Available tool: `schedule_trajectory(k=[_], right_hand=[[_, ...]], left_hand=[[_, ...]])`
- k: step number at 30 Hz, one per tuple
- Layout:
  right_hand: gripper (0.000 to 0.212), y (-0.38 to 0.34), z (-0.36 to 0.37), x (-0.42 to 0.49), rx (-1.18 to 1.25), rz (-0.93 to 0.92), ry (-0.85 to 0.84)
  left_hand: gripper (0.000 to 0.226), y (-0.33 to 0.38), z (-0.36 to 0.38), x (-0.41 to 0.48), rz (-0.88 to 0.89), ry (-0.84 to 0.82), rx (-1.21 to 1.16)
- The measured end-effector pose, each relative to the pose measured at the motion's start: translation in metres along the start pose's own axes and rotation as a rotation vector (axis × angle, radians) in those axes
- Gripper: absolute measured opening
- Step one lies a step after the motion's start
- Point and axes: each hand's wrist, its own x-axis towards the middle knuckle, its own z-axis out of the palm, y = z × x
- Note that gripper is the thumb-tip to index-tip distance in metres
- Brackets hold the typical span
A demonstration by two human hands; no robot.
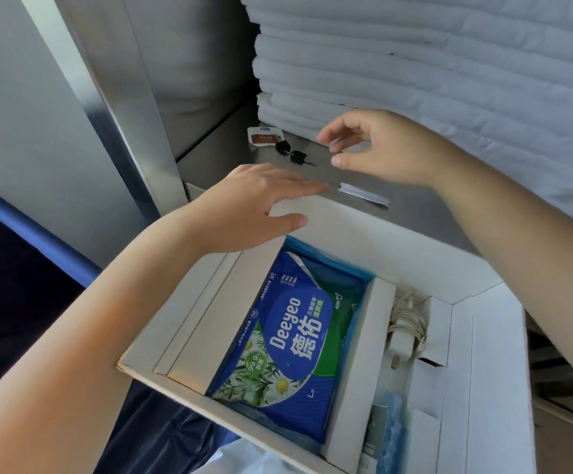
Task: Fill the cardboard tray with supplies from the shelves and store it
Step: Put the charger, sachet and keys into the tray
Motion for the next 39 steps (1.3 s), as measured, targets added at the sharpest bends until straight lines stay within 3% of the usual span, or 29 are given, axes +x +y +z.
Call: schedule_trajectory(k=[7,19,35,39], right_hand=[[0.047,0.021,0.025,0.076,-0.159,0.025,-0.067],[0.050,0.030,0.073,0.136,-0.395,-0.066,-0.165],[0.034,0.054,0.061,0.119,-0.213,-0.020,-0.102],[0.041,0.055,0.058,0.117,-0.238,-0.021,-0.085]], left_hand=[[0.048,0.002,-0.001,-0.001,-0.013,0.005,-0.010],[0.047,0.004,-0.004,0.001,-0.038,0.003,-0.018],[0.048,0.006,-0.006,0.004,-0.049,-0.032,-0.003],[0.047,0.007,-0.006,0.003,-0.046,-0.031,0.002]])
